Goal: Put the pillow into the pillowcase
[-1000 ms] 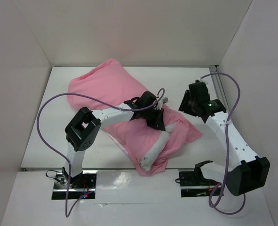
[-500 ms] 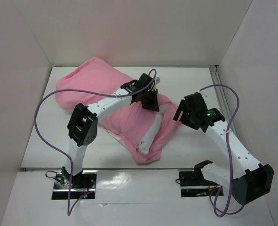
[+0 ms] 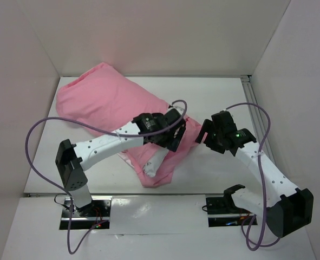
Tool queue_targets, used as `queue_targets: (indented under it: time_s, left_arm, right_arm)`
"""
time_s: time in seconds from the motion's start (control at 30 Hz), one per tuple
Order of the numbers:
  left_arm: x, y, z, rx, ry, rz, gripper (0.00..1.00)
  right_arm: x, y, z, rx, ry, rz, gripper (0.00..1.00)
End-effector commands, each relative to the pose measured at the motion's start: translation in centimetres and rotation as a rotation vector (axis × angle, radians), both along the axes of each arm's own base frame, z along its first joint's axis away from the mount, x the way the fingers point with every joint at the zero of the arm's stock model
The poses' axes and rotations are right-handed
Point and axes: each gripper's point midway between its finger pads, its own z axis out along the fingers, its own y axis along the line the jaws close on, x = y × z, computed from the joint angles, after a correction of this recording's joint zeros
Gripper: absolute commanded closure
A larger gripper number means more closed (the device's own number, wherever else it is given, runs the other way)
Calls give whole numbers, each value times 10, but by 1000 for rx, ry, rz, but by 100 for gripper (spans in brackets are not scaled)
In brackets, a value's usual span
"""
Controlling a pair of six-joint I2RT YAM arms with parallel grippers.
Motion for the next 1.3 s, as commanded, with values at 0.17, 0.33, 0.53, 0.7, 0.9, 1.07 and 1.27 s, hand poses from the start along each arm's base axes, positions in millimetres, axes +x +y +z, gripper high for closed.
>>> queue_targets:
  time_s: [0.17, 0.33, 0.53, 0.7, 0.9, 1.07, 1.27]
  left_arm:
    - [-38, 66, -30, 273, -86, 99, 6]
    - [-48, 68, -56, 278, -56, 85, 0]
    - [-41, 44, -89, 221, 29, 48, 12]
    - [1, 34, -94, 82, 142, 93, 100]
    - [42, 20, -30, -189, 137, 90, 100]
    - [59, 19, 11, -325, 132, 66, 100]
    - [65, 19, 23, -363, 126, 60, 100]
  right_arm:
    - [13, 13, 6, 49, -49, 22, 16]
    - [7, 14, -4, 55, -24, 32, 16]
    - [6, 18, -3, 76, -28, 46, 16]
    - [9, 26, 9, 124, -75, 72, 16]
    - [29, 72, 31, 305, -201, 121, 18]
    - [67, 93, 46, 286, -298, 70, 25]
    - [107, 102, 30, 261, -300, -5, 29]
